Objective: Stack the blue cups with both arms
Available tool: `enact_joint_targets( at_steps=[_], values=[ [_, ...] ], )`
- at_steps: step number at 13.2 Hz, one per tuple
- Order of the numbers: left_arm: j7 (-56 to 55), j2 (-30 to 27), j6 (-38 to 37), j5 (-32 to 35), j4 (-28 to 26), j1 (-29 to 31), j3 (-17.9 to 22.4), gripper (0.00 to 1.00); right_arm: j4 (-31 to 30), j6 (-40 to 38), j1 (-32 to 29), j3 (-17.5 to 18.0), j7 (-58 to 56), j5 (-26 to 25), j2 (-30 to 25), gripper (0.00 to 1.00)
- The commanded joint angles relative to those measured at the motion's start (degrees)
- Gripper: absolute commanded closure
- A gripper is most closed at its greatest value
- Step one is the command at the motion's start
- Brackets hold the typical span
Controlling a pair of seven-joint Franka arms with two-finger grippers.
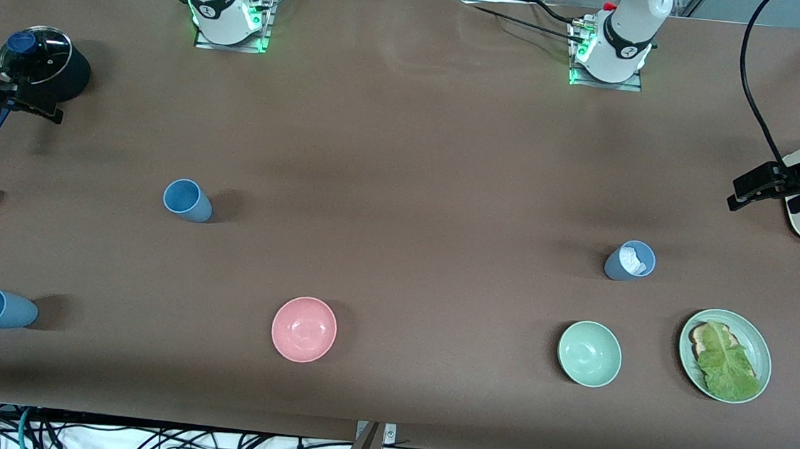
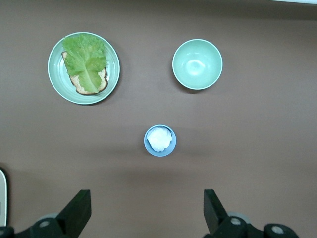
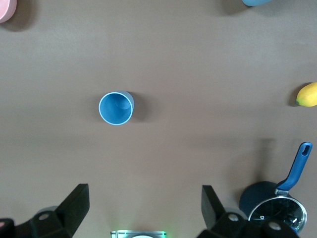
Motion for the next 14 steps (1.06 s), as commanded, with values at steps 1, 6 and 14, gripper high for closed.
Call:
enact_joint_targets(
  at_steps=[1,6,14],
  values=[
    [0.4,0.6,-1.5,-0.4,1.7,0.0,0.0,0.00,-0.6,0.9,-0.5,0.0,-0.8,0.3,-0.6,0.00],
    [0.4,0.7,-1.5,-0.3,1.7,0.0,0.0,0.00,-0.4,1.3,-0.5,0.0,-0.7,0.3,-0.6,0.00],
    [0.4,1.0,-1.5,-0.3,1.7,-0.2,0.0,0.00,-0.5,1.4,-0.4,-2.8,-0.7,3.9,-0.1,0.00]
  ],
)
